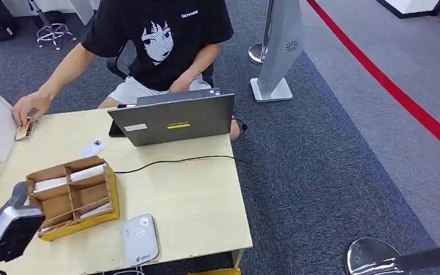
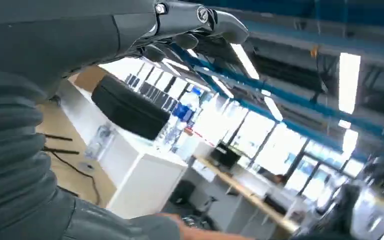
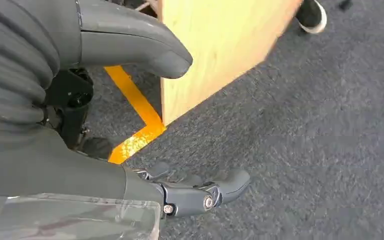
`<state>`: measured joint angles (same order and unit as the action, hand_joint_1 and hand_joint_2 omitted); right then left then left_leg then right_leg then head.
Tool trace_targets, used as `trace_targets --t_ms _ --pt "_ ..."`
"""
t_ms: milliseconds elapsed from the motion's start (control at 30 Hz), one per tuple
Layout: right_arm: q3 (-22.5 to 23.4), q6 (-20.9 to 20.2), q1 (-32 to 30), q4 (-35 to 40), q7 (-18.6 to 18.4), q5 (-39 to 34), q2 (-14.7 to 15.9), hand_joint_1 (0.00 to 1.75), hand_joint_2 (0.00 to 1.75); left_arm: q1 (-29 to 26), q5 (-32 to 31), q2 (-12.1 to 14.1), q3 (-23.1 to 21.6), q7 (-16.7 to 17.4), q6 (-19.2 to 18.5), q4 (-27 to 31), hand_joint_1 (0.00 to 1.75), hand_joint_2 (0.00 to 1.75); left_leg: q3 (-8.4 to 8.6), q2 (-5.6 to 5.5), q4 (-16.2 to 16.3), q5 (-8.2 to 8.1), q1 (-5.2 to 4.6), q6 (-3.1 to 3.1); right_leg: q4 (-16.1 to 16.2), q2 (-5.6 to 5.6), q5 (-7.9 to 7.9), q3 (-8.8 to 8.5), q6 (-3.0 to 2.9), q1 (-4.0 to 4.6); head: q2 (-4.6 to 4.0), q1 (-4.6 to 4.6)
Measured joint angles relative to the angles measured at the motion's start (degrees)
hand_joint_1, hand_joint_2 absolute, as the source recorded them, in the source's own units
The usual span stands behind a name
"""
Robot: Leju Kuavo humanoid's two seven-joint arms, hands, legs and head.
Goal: Pass the card to the sensor for recognition and then transmit it.
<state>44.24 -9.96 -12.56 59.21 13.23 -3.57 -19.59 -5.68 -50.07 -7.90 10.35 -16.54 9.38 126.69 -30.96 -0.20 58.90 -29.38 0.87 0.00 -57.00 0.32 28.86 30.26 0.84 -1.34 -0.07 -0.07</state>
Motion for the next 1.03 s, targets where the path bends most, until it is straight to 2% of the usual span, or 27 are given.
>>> trace_targets --t_ms 100,233,333,567,667,767,1033 --pt "-2.8 3.4 -1.0 1.3 -0.7 -3.5 0.0 0.0 1.75 -3.1 5.4 -2.2 2.1 -1.5 -0.5 4.4 0.0 1.75 -0.01 -0.03 0.0 -0.03 0.01 0.01 0.0 -0.05 0.01 0.0 0.0 0.0 0.0 0.02" --pt "-4.5 2.0 -2.0 2.8 -1.2 -3.3 -0.1 0.0 1.75 -6.7 12.1 -5.0 3.8 -4.2 -3.2 8.1 0.0 1.75 0.01 -0.02 0.0 -0.03 0.01 0.01 0.0 -0.05 0.01 0.0 0.0 0.0 0.0 0.0" --pt "-4.9 1.7 -2.5 3.4 -1.2 -3.3 -0.1 0.0 1.75 -8.3 12.7 -6.5 4.6 -4.7 -3.6 9.7 0.0 1.75 0.01 -0.05 0.0 -0.02 0.0 0.01 0.0 -0.1 0.01 -0.02 0.0 0.0 0.0 0.02" --pt "-5.1 1.2 -2.7 3.8 -1.1 -3.3 -0.2 0.0 1.75 -9.9 13.5 -8.0 5.6 -5.8 -4.1 11.2 0.0 1.75 0.02 -0.04 0.0 0.0 0.0 0.03 0.0 -0.09 0.0 -0.07 0.01 0.0 0.0 0.02" --pt "-4.9 2.1 -2.8 3.8 -0.6 -4.2 -0.2 0.0 1.75 -13.3 17.9 -9.7 6.9 -8.3 -4.8 13.0 0.0 1.75 0.01 0.0 0.0 -0.02 0.0 0.04 0.0 -0.01 0.0 -0.04 0.01 0.0 0.0 0.0" --pt "-4.9 3.0 -2.9 4.0 -0.6 -5.2 -0.2 0.0 1.75 -16.6 23.0 -10.7 9.5 -9.3 -4.8 14.9 0.0 1.75 0.0 -0.03 0.0 -0.08 0.0 0.09 0.0 -0.07 0.04 -0.01 0.04 0.0 0.0 0.02" --pt "-4.9 3.2 -2.9 4.4 -0.6 -5.5 -0.3 0.0 1.75 -18.6 23.9 -11.8 12.4 -9.4 -5.1 16.8 0.0 1.75 0.03 -0.04 0.0 -0.07 0.0 0.1 0.0 -0.1 0.05 -0.07 0.07 0.0 0.0 0.0"
